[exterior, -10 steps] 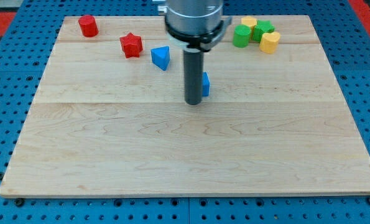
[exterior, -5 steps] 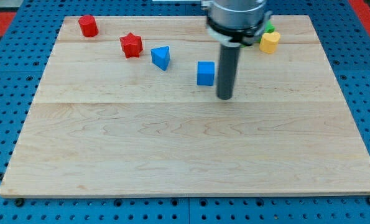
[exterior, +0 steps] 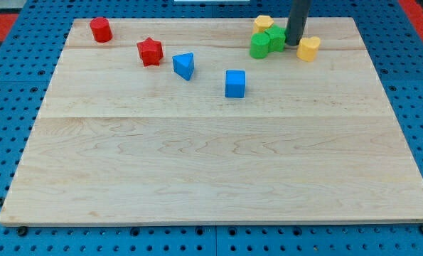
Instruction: Place the yellow heart towards the bottom right of the blue cube
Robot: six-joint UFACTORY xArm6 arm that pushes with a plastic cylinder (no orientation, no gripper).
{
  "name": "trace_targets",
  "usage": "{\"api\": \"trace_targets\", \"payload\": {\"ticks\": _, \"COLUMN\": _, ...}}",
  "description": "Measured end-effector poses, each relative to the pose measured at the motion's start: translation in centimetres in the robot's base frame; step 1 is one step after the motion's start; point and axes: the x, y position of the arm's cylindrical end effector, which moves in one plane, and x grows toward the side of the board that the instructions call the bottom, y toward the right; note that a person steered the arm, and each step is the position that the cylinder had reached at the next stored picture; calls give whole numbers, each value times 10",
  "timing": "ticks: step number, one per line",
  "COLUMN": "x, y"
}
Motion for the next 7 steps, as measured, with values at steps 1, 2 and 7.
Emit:
{"api": "trace_targets", "payload": {"ticks": 1, "x": 16, "y": 12}}
{"api": "trace_targets", "payload": {"ticks": 2, "x": -25, "y": 16}}
{"api": "trace_targets", "payload": {"ticks": 7, "x": 70, "y": 6}}
